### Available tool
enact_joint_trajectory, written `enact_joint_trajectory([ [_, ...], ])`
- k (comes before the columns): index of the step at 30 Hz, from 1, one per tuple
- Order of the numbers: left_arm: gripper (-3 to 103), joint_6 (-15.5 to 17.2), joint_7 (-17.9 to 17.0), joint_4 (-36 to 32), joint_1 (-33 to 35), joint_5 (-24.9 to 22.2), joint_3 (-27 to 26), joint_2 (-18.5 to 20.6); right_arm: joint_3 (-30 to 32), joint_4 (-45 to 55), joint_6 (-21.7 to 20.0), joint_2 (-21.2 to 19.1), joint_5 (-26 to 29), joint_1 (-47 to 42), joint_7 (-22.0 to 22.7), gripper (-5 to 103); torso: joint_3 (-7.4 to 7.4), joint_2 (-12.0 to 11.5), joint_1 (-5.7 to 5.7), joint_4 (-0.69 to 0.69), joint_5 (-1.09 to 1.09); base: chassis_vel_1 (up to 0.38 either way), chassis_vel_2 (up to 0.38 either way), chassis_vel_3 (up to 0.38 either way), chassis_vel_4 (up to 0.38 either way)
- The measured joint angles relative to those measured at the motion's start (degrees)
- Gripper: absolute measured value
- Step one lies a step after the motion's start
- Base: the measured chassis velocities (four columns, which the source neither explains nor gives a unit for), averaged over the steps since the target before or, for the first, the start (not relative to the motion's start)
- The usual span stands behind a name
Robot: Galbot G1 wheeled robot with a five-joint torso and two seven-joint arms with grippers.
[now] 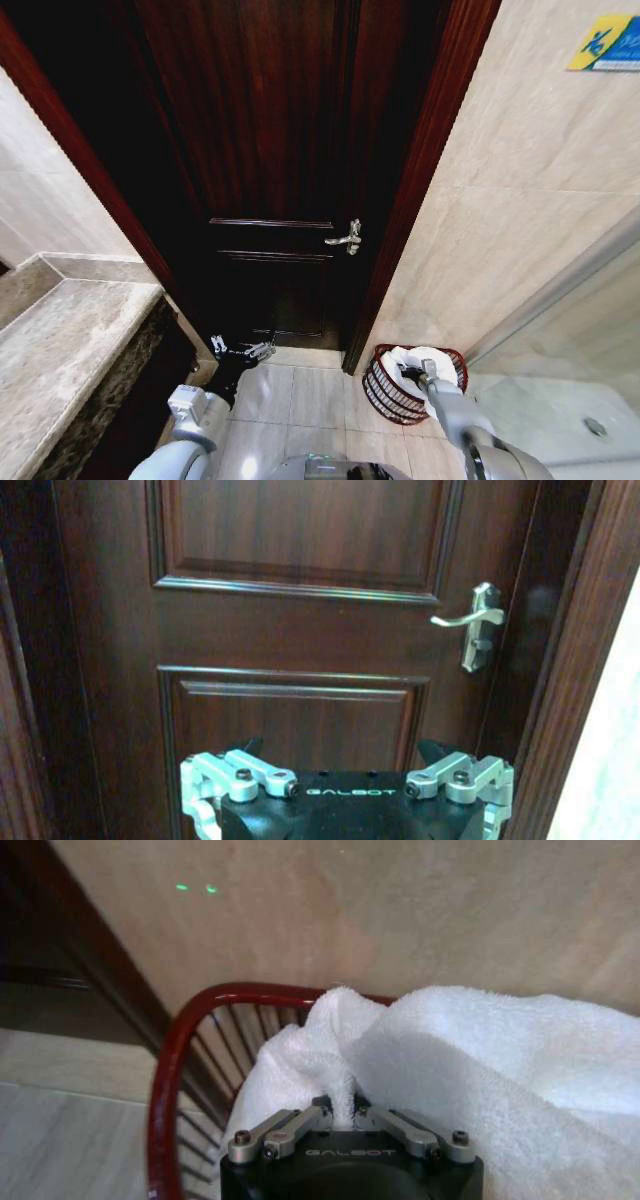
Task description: Discard the used towel into the hamper.
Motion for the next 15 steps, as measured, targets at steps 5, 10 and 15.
enact_joint_trajectory([
  [5,100,0.0,0.0,0.0,0.0,0.0,0.0,0.0,0.0,-0.4,-0.3,-0.4,-0.4,0.5,0.2,7,-0.92,-1.7,-0.77,0.00,-0.01,0.000,0.000,0.000,0.000],
  [10,100,0.0,0.0,0.0,0.0,0.0,0.0,0.0,0.2,-0.7,-1.1,0.6,-0.4,0.2,1.1,7,-1.88,-3.5,-1.62,0.00,-0.01,0.000,0.000,0.000,0.000],
  [15,100,0.0,0.0,0.0,0.0,0.0,0.0,0.0,0.3,-1.3,-2.4,1.0,0.3,0.2,1.4,7,-2.76,-5.1,-2.39,0.00,-0.01,0.000,0.000,0.000,0.000],
])
